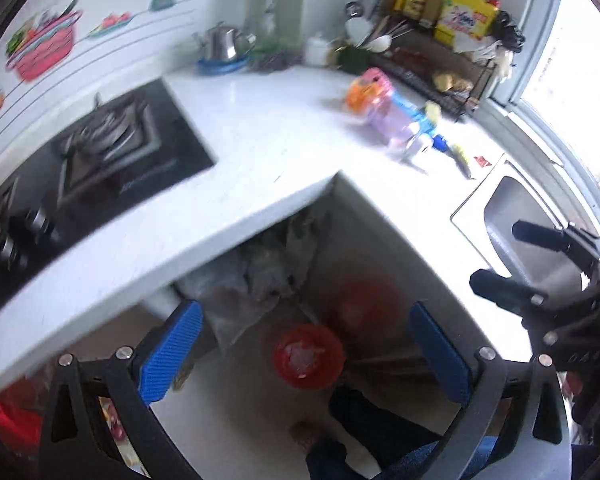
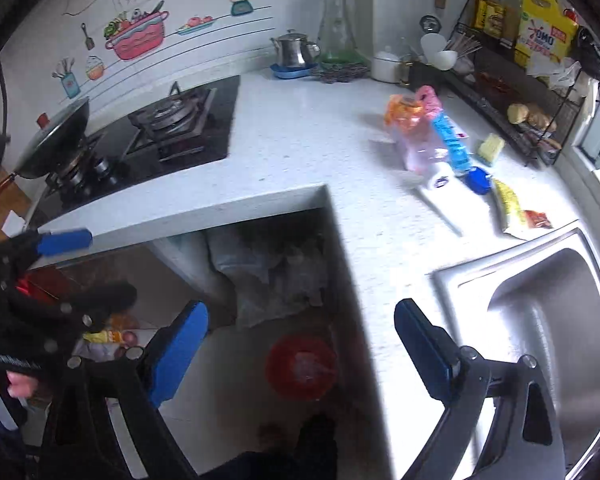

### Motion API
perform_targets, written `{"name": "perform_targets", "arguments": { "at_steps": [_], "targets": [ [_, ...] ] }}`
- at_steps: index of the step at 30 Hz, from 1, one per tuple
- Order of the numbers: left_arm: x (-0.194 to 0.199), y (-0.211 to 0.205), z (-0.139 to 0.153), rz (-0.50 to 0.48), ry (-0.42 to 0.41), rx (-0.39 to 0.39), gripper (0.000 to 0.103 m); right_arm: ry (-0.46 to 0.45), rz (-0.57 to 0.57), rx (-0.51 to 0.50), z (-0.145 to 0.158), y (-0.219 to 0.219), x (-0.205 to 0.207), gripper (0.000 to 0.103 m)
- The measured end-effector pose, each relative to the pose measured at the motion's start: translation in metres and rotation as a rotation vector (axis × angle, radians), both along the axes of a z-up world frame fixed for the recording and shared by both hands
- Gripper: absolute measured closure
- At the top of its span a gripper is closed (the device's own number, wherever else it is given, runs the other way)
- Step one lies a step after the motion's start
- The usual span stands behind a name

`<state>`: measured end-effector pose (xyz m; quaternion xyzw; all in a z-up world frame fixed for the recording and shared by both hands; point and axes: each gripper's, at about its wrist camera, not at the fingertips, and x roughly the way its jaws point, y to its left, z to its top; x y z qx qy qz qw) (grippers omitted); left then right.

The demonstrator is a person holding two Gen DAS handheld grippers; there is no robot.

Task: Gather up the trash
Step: 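Raise both tools back toward the counter, then grasp the clear plastic bottle with the right gripper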

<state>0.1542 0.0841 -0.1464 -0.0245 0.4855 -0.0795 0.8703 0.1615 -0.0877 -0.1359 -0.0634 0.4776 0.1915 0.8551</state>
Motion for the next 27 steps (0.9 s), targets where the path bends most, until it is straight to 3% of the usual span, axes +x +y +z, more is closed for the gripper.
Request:
{"name": "perform_targets", "arguments": {
  "at_steps": [5, 11, 19, 27],
  "targets": [
    [0.054, -0.029, 0.015, -0.029, -0.023, -0.018, 0.0, -0.043, -0.06, -0.047, 0.015, -0.029, 0.036, 0.009],
    [0.123, -0.058, 0.017, -0.05, -0.015, 0.02, 0.0, 0.013, -0.114, -0.012, 0.013, -0.061, 0.105, 0.009],
    [0.21, -0.061, -0.01, 0.002, 0.061, 0.036, 0.0, 0.104, -0.063, 0.0, -0.016, -0.056, 0.195, 0.009],
    [0.257, -0.058, -0.043, 0.036, 0.12, 0.097, 0.0, 0.169, 0.02, -0.036, -0.053, -0.034, 0.261, 0.009]
  ]
}}
